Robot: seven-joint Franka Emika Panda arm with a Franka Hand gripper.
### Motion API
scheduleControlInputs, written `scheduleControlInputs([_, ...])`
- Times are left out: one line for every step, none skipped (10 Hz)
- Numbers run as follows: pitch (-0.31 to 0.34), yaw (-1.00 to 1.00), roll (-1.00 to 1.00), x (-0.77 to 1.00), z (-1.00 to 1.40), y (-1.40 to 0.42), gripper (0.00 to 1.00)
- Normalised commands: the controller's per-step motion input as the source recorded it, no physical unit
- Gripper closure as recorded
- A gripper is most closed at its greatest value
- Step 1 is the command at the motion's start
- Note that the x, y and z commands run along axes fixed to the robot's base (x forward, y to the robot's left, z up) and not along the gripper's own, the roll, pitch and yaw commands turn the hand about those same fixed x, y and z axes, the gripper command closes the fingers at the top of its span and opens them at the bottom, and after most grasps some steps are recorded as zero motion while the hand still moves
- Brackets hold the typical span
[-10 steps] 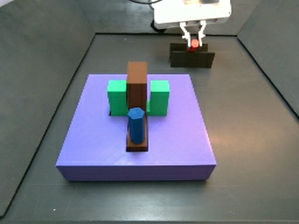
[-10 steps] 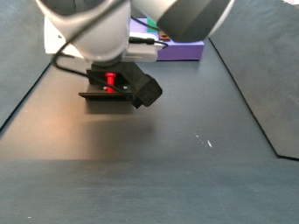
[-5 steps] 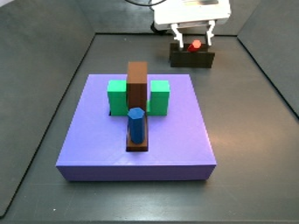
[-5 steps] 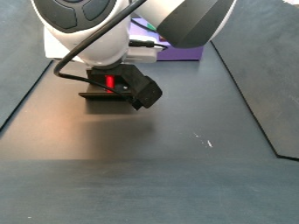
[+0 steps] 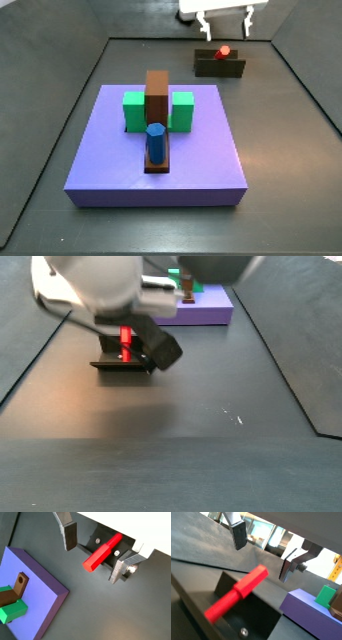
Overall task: Pick up the red object. Move up. Place the red object on the fixture. Regrasp the red object. Move to above the board. Insert the red object.
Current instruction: Regrasp the red object.
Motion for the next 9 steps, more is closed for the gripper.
scheduleControlInputs([0.086, 0.07, 1.00, -0.01, 0.33, -0.01, 0.00])
scheduleControlInputs([0.094, 0.08, 1.00, -0.05, 0.19, -0.09, 0.00])
scheduleControlInputs([0.100, 0.10, 1.00, -0.09, 0.07, -0.15, 0.00])
scheduleControlInputs([0.086, 0.12, 1.00, 0.00, 0.00, -0.27, 0.00])
scheduleControlInputs([0.054, 0.13, 1.00, 0.00, 0.00, -0.28, 0.00])
scheduleControlInputs([0.040, 0.14, 1.00, 0.00, 0.00, -0.27, 0.00])
scheduleControlInputs([0.011, 0.14, 1.00, 0.00, 0.00, -0.28, 0.00])
scheduleControlInputs([0.014, 0.14, 1.00, 0.00, 0.00, -0.26, 0.00])
scheduleControlInputs([0.026, 0.14, 1.00, 0.00, 0.00, -0.26, 0.00])
